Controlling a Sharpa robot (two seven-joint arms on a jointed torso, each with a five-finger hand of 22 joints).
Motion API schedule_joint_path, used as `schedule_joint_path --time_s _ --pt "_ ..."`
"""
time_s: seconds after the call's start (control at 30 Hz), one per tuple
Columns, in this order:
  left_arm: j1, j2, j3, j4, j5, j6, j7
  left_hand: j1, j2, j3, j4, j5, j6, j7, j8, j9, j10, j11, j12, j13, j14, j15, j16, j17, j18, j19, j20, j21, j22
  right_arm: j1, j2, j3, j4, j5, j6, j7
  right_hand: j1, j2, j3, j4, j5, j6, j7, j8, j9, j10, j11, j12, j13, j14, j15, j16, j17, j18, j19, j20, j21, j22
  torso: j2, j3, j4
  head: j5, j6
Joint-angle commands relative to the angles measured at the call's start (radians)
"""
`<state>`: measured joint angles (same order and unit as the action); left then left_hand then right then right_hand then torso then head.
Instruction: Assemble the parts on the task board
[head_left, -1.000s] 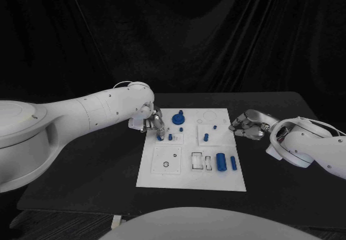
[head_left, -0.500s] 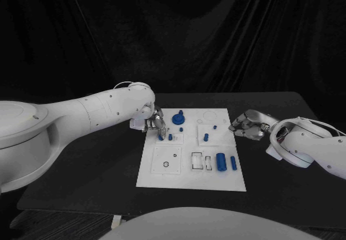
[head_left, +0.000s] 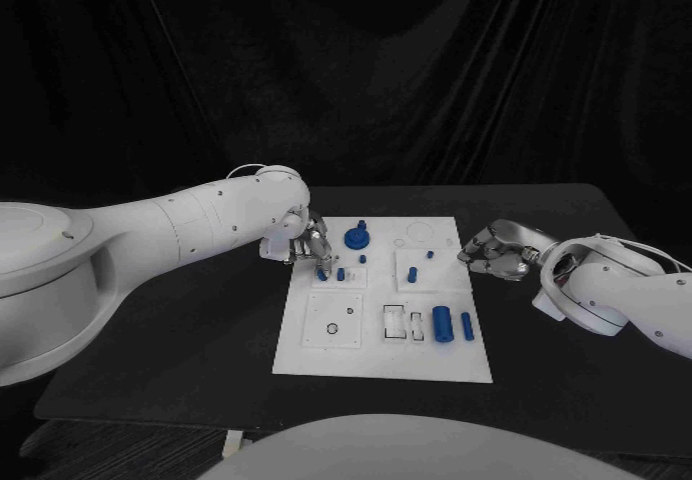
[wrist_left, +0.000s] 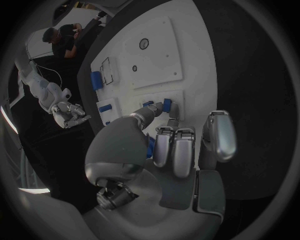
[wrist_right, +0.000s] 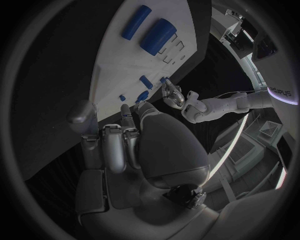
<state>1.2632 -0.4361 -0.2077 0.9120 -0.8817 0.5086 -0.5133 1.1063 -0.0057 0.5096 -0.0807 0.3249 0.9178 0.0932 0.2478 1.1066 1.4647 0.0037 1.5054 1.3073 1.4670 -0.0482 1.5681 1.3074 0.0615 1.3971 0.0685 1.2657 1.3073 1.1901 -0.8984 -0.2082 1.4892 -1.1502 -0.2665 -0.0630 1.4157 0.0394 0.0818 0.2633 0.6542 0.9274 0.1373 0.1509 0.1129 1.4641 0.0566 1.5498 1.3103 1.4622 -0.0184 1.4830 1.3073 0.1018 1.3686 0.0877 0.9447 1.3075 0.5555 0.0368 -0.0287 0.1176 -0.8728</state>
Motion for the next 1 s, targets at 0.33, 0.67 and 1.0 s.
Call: schedule_joint_path --time_s 0.33,0.67,1.0 --pt "-0.010 -0.016 -0.004 0.038 -0.006 -0.045 -0.028 0.001 0.007 0.019 -0.028 -0.002 -0.009 -0.023 -0.003 -0.002 0.054 -0.002 0.004 0.222 0.104 0.003 0.003 0.263 0.008 -0.003 0.000 0.000 0.172 -0.004 0.000 0.001 -0.001 -0.005 0.009 -0.017 0.007 -0.001 0.005 -0.001 0.004 0.005 -0.001 -0.001 0.000 0.066 -0.003 -0.005 0.216 0.068 0.000 -0.006 0.147 0.017 -0.005 -0.001 -0.005 0.105 0.000 0.0017 -0.0004 0.002 0.000" --pt "-0.010 -0.024 -0.004 0.051 -0.008 -0.062 -0.028 0.006 0.007 0.016 -0.029 0.006 -0.007 -0.024 -0.003 -0.003 0.055 -0.004 0.005 0.223 0.104 0.002 0.003 0.263 0.008 -0.001 -0.002 0.002 0.172 -0.004 -0.001 0.001 -0.001 -0.005 0.008 -0.016 0.007 -0.001 0.005 -0.001 0.004 0.005 -0.001 -0.001 0.000 0.066 -0.003 -0.005 0.216 0.068 0.000 -0.006 0.147 0.017 -0.005 -0.001 -0.005 0.105 -0.001 0.0017 -0.0003 0.001 0.000" --pt "0.005 -0.057 -0.004 0.090 -0.058 -0.087 -0.019 0.005 0.005 0.011 -0.027 0.007 -0.004 -0.025 -0.002 -0.004 0.054 -0.005 0.004 0.222 0.104 0.001 0.003 0.263 0.008 0.000 -0.002 0.002 0.172 -0.004 -0.002 0.001 -0.002 -0.005 0.009 -0.017 0.007 -0.001 0.005 -0.001 0.004 0.005 -0.001 -0.001 0.000 0.066 -0.003 -0.005 0.216 0.068 0.000 -0.006 0.147 0.017 -0.005 -0.001 -0.005 0.105 0.000 0.0019 -0.0005 0.001 0.000"
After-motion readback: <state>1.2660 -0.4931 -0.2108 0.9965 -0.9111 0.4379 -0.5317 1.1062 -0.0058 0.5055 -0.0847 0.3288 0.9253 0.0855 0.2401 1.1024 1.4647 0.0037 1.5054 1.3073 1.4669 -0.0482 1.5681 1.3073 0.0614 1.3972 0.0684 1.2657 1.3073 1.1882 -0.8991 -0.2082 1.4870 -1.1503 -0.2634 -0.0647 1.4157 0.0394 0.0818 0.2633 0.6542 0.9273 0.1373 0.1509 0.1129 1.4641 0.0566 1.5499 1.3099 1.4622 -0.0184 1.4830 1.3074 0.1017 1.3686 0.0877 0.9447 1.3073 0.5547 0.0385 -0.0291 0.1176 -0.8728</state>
